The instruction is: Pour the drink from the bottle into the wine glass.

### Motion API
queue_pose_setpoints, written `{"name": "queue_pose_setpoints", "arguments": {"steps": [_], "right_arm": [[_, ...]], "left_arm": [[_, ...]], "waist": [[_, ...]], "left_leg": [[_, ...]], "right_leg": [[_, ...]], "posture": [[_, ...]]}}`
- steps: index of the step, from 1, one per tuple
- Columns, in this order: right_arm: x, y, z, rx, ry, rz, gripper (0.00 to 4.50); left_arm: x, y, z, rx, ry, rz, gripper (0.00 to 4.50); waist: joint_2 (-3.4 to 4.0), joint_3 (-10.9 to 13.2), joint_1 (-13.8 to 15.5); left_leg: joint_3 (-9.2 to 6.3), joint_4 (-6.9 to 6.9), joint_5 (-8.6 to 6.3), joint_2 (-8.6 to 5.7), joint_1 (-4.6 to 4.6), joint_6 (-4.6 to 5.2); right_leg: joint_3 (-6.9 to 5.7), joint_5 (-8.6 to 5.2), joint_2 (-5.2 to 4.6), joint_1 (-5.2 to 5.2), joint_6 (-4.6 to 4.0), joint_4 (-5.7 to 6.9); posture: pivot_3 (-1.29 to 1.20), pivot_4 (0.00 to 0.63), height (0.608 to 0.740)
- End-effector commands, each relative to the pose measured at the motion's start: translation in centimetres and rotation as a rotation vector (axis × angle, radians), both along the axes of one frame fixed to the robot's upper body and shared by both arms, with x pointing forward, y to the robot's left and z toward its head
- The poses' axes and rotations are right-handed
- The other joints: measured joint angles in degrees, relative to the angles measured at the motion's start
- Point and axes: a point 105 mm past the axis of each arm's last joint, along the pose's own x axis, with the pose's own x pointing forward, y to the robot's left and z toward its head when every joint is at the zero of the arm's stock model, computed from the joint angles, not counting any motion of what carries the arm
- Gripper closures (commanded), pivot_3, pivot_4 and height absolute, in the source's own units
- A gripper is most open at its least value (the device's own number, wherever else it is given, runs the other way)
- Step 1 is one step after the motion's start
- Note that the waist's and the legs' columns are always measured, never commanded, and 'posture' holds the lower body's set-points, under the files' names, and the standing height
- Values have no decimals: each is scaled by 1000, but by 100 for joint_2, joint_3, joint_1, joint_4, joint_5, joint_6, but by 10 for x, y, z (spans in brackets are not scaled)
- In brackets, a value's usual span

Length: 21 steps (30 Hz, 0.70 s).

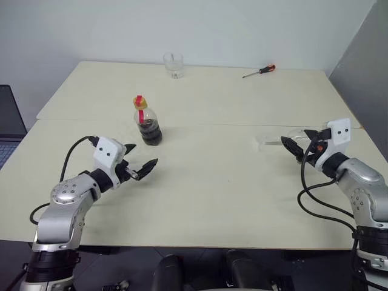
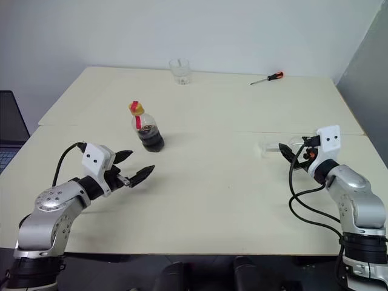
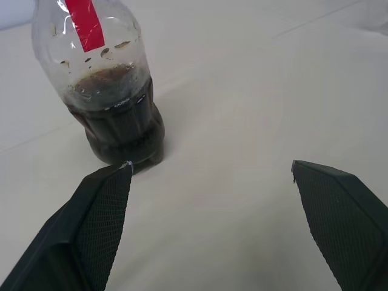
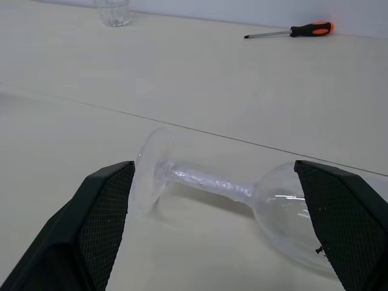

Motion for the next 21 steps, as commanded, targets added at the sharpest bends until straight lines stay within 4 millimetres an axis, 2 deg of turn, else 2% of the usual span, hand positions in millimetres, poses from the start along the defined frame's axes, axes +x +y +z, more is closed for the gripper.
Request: {"name": "queue_pose_setpoints", "arguments": {"steps": [1, 6, 10, 18, 21], "right_arm": [[-1, -4, 21, -16, -82, -7, 0], [-4, 9, 21, -8, -67, 72, 0], [-13, 20, 10, -63, -19, 160, 0], [-15, 31, 9, -51, -13, 218, 0], [-26, 52, 5, -54, 12, 333, 0]], "left_arm": [[-1, -2, 15, 7, -51, -11, 26], [-4, 1, 14, -89, -20, 17, 26], [-10, -1, 12, -154, 18, 10, 26], [-1, 6, 10, -112, 9, 22, 26], [11, 15, 2, -53, 18, 69, 26]], "waist": [[0, 0, 0], [0, 0, -1], [0, 0, -6], [0, 0, 1], [0, 0, 4]], "left_leg": [[0, 0, 0, -1, 0, 0], [-2, 0, 0, 0, 0, 0], [-2, -1, 0, 0, 0, 0], [-3, 1, 0, -2, 1, 0], [-2, 0, 0, -2, 1, 0]], "right_leg": [[0, 0, 0, 0, 0, 0], [0, 0, 1, 0, 0, 0], [0, 0, 0, 0, 0, 0], [-2, 0, 2, 1, 0, 1], [-1, 0, 2, 0, 0, 0]], "posture": [[0, 150, 740], [0, 150, 740], [0, 150, 740], [0, 150, 740], [0, 150, 740]]}}
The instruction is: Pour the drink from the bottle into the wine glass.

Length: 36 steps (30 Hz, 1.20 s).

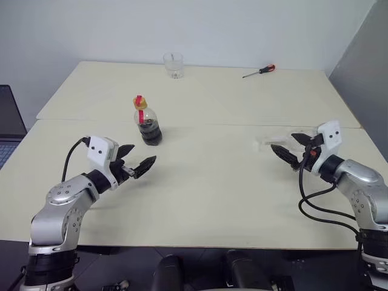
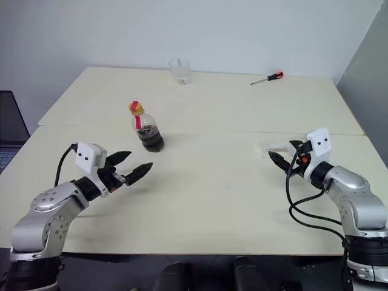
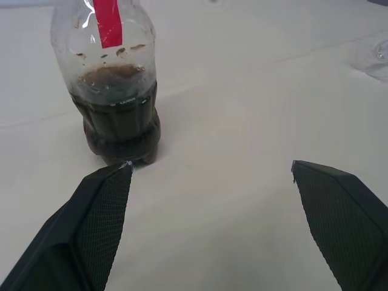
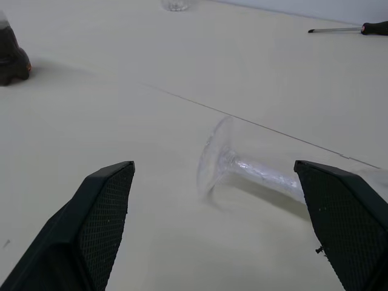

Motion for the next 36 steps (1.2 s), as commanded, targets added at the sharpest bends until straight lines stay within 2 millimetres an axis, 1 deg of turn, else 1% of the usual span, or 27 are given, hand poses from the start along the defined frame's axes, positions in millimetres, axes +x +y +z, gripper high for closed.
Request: {"name": "queue_pose_setpoints", "arguments": {"steps": [1, 4, 8, 12, 14, 16, 19, 20, 22, 24, 29, 32, 36], "right_arm": [[-16, 28, 9, -4, -20, 152, 0], [-22, 36, 11, 0, -17, 184, 0], [-24, 41, 16, 13, -35, 182, 0], [-27, 48, 17, 16, -41, 198, 0], [-30, 65, 16, 25, -42, 256, 0], [-31, 78, 14, 23, -46, 293, 0], [-33, 87, 16, 19, -59, 314, 0], [-33, 88, 17, 14, -63, 316, 0], [-29, 86, 20, 6, -78, 301, 0], [-27, 85, 22, 4, -85, 293, 0], [-29, 88, 23, 0, -90, 293, 0], [-32, 88, 20, 3, -84, 282, 0], [-32, 86, 20, 6, -85, 259, 0]], "left_arm": [[11, 10, 1, 60, -22, 37, 26], [18, 14, 1, 61, -36, 47, 26], [25, 8, 4, 69, -71, 28, 26], [40, 10, 9, 75, -122, 78, 26], [56, 16, 9, 76, -136, 154, 26], [70, 10, 7, 76, -151, 177, 26], [81, -5, 1, 90, -160, 139, 26], [85, -7, -1, 112, -162, 139, 26], [94, -9, 2, 110, -171, 157, 26], [97, -8, 4, 103, -177, 162, 26], [105, -8, 1, 154, -175, 149, 26], [111, -11, 4, 167, -197, 140, 26], [121, -15, 13, 173, -251, 158, 26]], "waist": [[0, 0, 3], [0, 0, 0], [-2, -1, 21], [-3, -1, 69], [-3, -1, 74], [-4, -1, 89], [-4, -1, 101], [-4, -1, 104], [-7, 1, 98], [-11, 2, 95], [-10, 2, 97], [-10, 2, 99], [-12, 3, 106]], "left_leg": [[-1, 0, 0, 1, 0, 0], [-3, -1, 0, 3, 0, 0], [-1, 2, 0, 1, -2, 0], [0, 3, 0, -1, -2, 0], [-1, 3, 0, 0, -1, 0], [0, 4, 0, -1, -1, 0], [1, 5, 0, -2, -4, 0], [1, 5, 0, -3, -6, 0], [0, 7, 0, -5, -6, 0], [1, 8, 0, -5, -8, 0], [3, 5, 0, -3, -7, 0], [3, 6, 0, -3, -8, 0], [4, 9, 0, -4, -12, 0]], "right_leg": [[-1, 0, 1, 0, 0, 0], [-3, 0, 3, 0, 0, 0], [-5, 0, -3, 1, 0, 0], [-8, 1, -1, 1, 1, 0], [-7, 1, 1, 1, 0, 0], [-12, 1, 3, 3, 0, 3], [-21, 1, 6, 5, 0, 2], [-25, 1, 5, 5, 0, 0], [-23, 4, 2, 5, -2, -3], [-23, 6, 1, 3, -3, -4], [-38, 6, 4, 4, -2, 0], [-40, 3, 5, 4, 2, 1], [-41, 4, 3, 4, 2, 0]], "posture": [[0, 150, 740], [0, 150, 740], [0, 150, 740], [0, 150, 740], [0, 150, 740], [0, 150, 740], [0, 150, 740], [0, 150, 740], [0, 150, 740], [0, 150, 740], [0, 150, 740], [0, 150, 740], [0, 150, 740]]}}
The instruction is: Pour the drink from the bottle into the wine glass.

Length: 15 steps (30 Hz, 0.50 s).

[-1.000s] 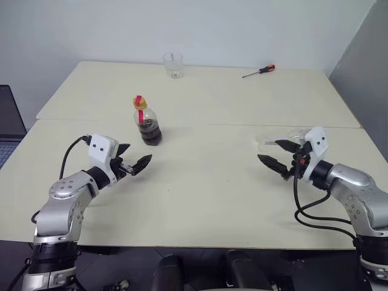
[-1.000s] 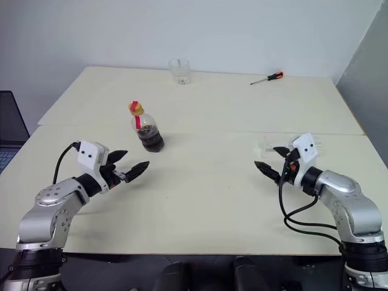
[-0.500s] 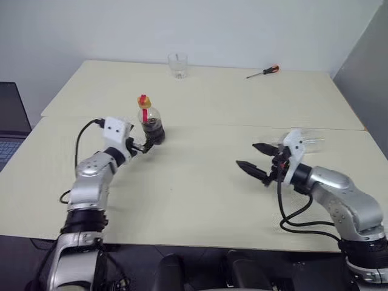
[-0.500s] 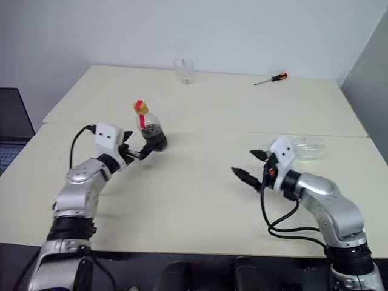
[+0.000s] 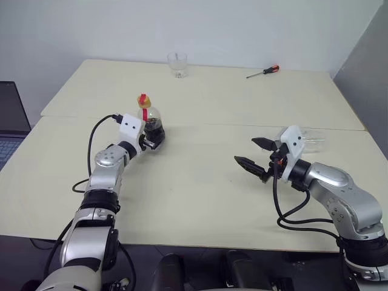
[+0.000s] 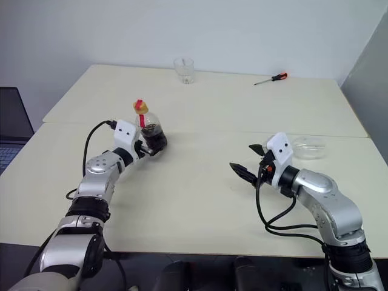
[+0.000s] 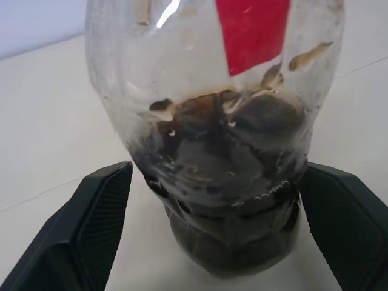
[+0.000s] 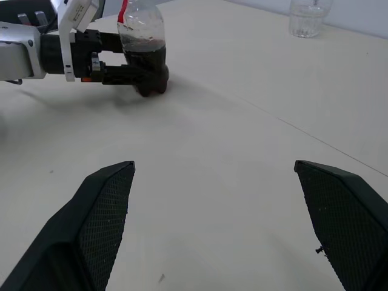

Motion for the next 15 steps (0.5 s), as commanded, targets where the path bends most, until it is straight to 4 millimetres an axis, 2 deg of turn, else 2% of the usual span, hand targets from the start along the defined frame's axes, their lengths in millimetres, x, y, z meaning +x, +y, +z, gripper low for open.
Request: {"name": "queue_pose_setpoints", "arguments": {"steps": [1, 9, 12, 15], "right_arm": [[-4, 1, 12, 8, -53, -9, 0], [-3, -3, 14, -2, -69, -44, 0], [-3, -6, 19, -5, -88, -63, 0], [-4, -7, 25, -14, -113, -78, 0]], "left_arm": [[10, -8, 23, 21, -101, -2, 26], [21, -19, 25, 17, -133, 5, 26], [21, -31, 17, -33, -108, -47, 627], [19, -41, 15, -85, -107, -92, 1514]], "waist": [[0, 0, 3], [0, 0, -5], [0, 0, 0], [0, 0, 2]], "left_leg": [[1, 1, 0, -1, 0, 0], [2, -1, 0, 0, -1, 0], [4, 0, 0, -1, -1, 0], [4, 1, 0, -1, -3, -1]], "right_leg": [[0, 0, -1, 0, 0, 0], [-4, 0, 2, 0, 1, -1], [-4, 0, 1, 0, 1, -1], [-7, 0, 0, 0, 1, -1]], "posture": [[0, 150, 740], [0, 150, 740], [0, 150, 740], [0, 150, 740]]}}
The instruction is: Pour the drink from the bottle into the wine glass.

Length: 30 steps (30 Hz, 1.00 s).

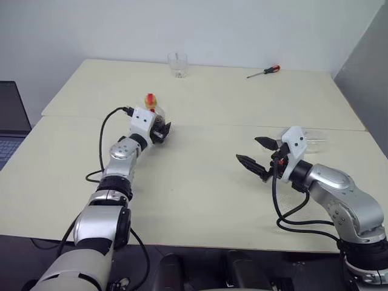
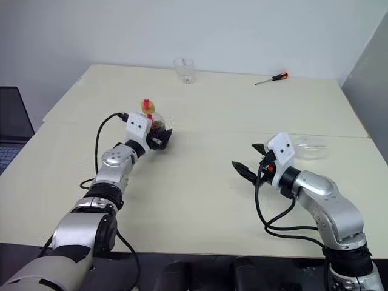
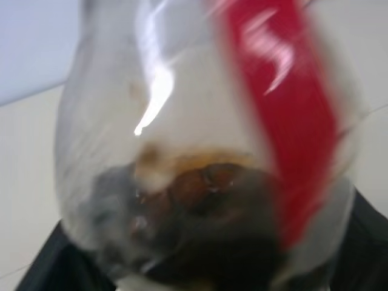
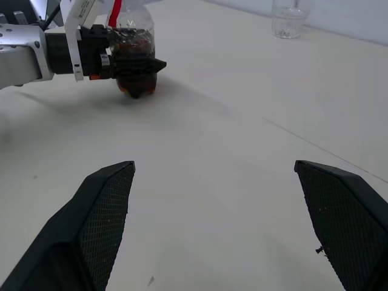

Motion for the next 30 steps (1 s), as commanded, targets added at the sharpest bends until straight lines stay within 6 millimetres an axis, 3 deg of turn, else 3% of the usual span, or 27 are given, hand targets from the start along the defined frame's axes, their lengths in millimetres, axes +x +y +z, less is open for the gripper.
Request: {"name": "queue_pose_setpoints", "arguments": {"steps": [1, 6, 9, 15, 19, 21, 24, 30], "right_arm": [[-3, -4, 24, -20, -97, -30, 0], [-12, 4, 46, -23, -165, -22, 0], [-15, 12, 55, -13, -194, -5, 0], [-12, 25, 83, 65, -293, -12, 0], [-8, 29, 81, 47, -301, -52, 0], [3, 18, 70, 31, -246, -201, 0], [3, 14, 60, 26, -174, -258, 0], [-2, 31, 57, 101, -57, -189, 0]], "left_arm": [[1, -15, 14, -64, -51, -74, 1823], [-1, -18, 14, -152, -66, -78, 2468], [-2, -24, 12, -161, -63, -95, 2543], [-5, -39, 37, -139, -134, -206, 2552], [-13, -47, 51, -121, -170, -258, 2553], [-26, -60, 55, -86, -176, -298, 2553], [-38, -70, 59, -111, -148, -299, 2554], [-54, -113, 47, -126, -81, -326, 2560]], "waist": [[0, 0, 0], [-1, 1, 0], [-1, 1, -13], [-1, 1, -12], [0, 1, -6], [-1, 0, -18], [1, 0, -12], [1, 0, -5]], "left_leg": [[0, 0, 0, 0, 0, 0], [-3, 1, 0, 0, -2, 0], [-6, 0, 0, 1, -4, 0], [-6, 1, 0, 2, -5, 0], [-9, 1, 1, 2, -17, -1], [-6, 1, 1, 1, -19, -1], [-9, -1, 2, 8, -21, -5], [-20, 14, 6, 2, -40, -9]], "right_leg": [[0, 0, 0, 0, 0, 0], [-2, 0, 0, 0, 0, 1], [-5, 0, 2, -1, 0, 0], [-6, 0, 4, -2, 0, 1], [-10, 13, 1, -7, -22, 0], [-6, 14, -1, -10, -25, 0], [7, 15, -8, -16, -26, 5], [6, 15, -5, -27, -26, 13]], "posture": [[0, 150, 740], [0, 150, 740], [0, 150, 740], [0, 150, 740], [0, 150, 740], [0, 150, 740], [0, 150, 740], [0, 150, 740]]}}
